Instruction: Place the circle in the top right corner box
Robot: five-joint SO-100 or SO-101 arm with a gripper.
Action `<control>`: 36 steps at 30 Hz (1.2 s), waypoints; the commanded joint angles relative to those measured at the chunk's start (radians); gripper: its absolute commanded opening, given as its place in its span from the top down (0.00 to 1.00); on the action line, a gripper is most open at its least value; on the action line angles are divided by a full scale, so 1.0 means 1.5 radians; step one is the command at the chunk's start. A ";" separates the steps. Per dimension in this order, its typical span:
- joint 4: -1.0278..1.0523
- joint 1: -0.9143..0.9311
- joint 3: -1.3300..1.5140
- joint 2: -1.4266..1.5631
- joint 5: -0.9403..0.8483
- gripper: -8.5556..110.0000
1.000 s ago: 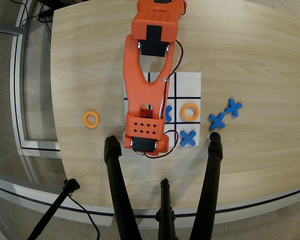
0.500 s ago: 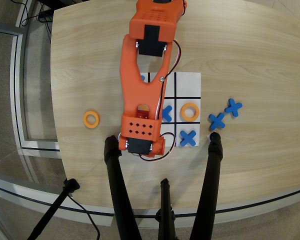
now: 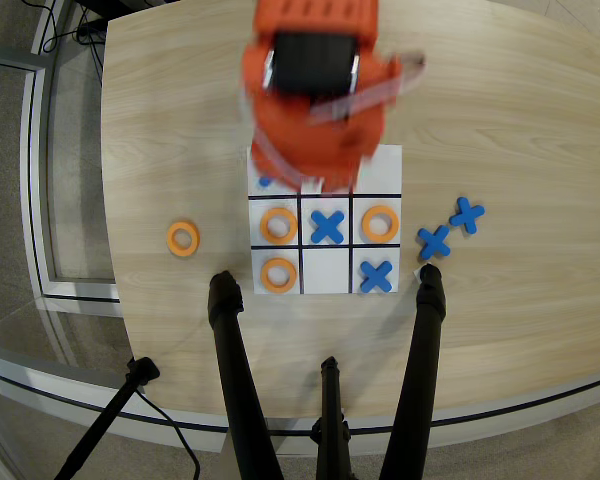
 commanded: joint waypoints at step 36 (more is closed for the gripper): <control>0.025 1.026 0.682 0.710 -0.005 0.86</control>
